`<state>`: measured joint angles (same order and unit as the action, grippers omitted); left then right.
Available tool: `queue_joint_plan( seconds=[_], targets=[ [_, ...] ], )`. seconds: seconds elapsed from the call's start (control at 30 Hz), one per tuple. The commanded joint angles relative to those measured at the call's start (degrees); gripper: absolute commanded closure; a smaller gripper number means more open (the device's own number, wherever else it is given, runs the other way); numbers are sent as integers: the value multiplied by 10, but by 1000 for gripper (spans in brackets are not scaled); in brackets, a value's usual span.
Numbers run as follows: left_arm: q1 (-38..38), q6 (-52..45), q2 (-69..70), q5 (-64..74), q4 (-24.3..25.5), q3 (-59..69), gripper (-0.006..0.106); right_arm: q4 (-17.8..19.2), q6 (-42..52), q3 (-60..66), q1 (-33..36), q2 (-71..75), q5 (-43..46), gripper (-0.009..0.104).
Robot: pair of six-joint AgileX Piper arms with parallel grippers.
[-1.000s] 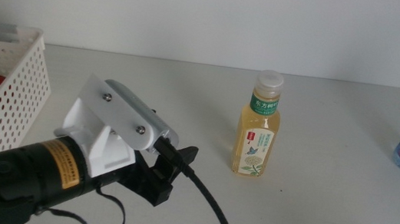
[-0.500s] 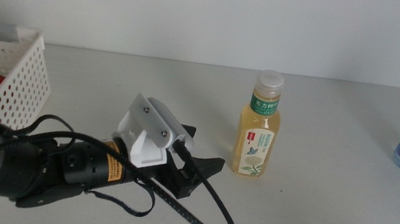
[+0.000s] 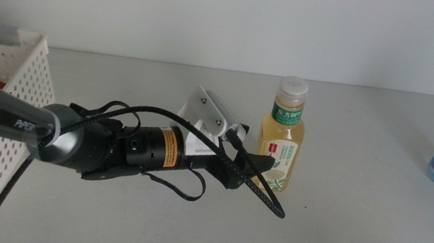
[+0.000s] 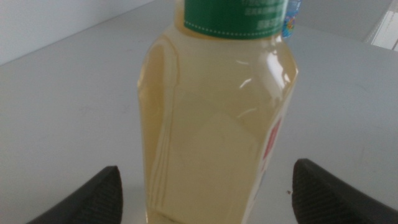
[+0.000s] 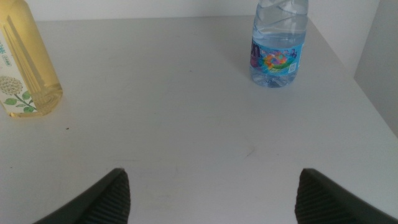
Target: Use arms to grab the bottles and put them into the dustbin to the left of the table.
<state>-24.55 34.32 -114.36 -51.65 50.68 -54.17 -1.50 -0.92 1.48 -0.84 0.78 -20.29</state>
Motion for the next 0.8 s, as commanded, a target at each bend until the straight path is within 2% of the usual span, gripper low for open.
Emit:
queue_joint_plan(
  seconds=[0.0, 0.2, 0.63, 0.77],
  targets=[
    [-1, 26, 8, -43, 4, -41, 7, 7, 5, -4, -3, 12, 35, 27],
    [-2, 52, -33, -43, 33, -104, 7, 7, 5, -4, -3, 12, 35, 27],
    [-34, 70, -79, -43, 37, -174, 7, 7, 5, -4, -3, 12, 35, 27],
    [-34, 100, -80, -42, 37, -176, 17, 7, 5, -4, -3, 12, 35, 27]
  ],
)
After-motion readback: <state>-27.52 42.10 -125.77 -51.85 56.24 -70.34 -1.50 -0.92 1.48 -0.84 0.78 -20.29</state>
